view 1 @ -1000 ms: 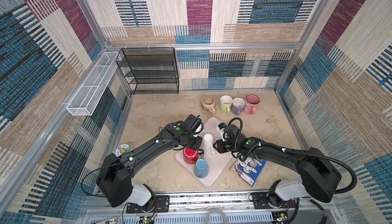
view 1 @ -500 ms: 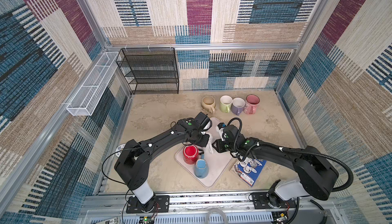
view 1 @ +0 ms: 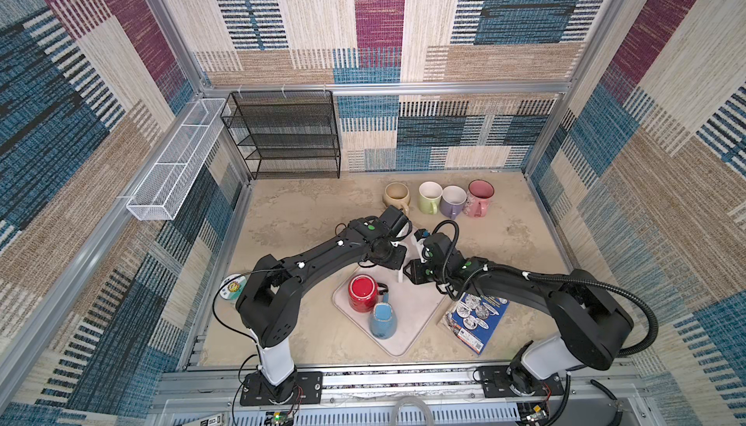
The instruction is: Turn the mug right side up
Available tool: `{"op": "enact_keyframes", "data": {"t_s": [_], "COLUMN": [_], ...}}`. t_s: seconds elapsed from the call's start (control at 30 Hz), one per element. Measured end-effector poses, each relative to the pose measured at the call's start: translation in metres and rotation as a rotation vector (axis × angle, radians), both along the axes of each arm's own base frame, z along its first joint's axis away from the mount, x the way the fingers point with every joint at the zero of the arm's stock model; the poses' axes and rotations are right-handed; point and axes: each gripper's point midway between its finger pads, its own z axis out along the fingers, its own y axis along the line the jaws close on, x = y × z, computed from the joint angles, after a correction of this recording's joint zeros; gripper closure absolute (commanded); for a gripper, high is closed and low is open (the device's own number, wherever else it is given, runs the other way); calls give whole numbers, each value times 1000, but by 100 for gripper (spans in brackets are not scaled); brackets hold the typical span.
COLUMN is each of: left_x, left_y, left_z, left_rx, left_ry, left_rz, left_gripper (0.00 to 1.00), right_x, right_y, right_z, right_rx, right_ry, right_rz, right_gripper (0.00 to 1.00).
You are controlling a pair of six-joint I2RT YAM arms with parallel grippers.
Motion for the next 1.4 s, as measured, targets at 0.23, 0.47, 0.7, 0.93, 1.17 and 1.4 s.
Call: {"op": "enact_keyframes", "data": {"t_s": [0.23,0.47,0.7,0.93,1.17,1.4], "left_x": [-8,-28,-31,-16,-5,-5], "left_y": [5,-6,-17,-17,-13,-7], "left_z": [11,12,-9,-21,-33,-39], "left_rx": [-12,15,83,136,236,278], "left_ry": [-21,-49,-50,-68,-77,-71], "left_rz": [0,0,37,99,128,133], "left_gripper": [65,55,54,55,58,72], "right_x": [2,-2,-6,-15,-19,-19], "right_y": [-12,-28,-49,-58,-61,-61], "right_z": [10,30,30,27,25,34], "right_rx": [19,54,59,61,61,71], "right_ry": [-21,-69,-74,-75,-76,-108], "right_rz": [-23,-52,-103,-114,-114,-104], "right_gripper": [63,61,57,57,57,57]}}
